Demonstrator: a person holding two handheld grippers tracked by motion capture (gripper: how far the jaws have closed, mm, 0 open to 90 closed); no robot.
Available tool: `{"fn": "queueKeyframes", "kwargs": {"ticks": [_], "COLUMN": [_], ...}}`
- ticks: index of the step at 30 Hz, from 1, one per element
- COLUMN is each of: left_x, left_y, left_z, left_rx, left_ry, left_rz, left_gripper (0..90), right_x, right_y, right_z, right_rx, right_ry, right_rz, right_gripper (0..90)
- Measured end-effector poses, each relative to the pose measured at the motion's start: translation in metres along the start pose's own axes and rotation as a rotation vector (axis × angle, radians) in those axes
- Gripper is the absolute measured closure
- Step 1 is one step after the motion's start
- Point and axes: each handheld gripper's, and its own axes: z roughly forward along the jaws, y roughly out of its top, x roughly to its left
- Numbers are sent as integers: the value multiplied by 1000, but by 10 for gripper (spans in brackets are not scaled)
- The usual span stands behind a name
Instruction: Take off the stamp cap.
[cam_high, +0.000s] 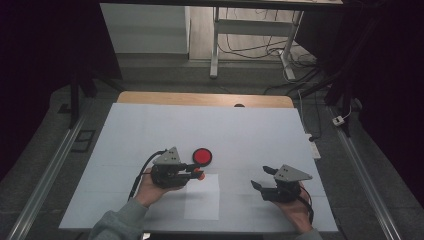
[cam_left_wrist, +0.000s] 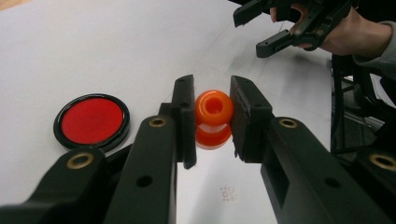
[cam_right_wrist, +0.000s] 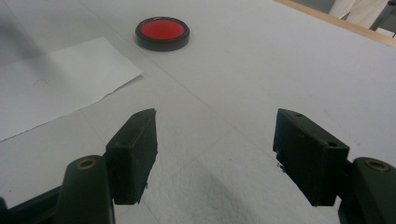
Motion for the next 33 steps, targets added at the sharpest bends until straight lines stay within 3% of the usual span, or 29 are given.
{"fn": "queueKeyframes", "kwargs": {"ticks": [24,33], "left_x": [3,2], "left_y": [0,-1], "left_z": [1,3], "left_rx": [-6,0], "left_ry": [14,13], "left_rz": [-21,-9], "left_gripper": [727,727], "right_x": [10,17], "right_y": [10,20], "right_z": [3,8], "right_rx": [-31,-55], "right_ry": [41,63], "right_rz": [-7,-8], "right_gripper": [305,308]}}
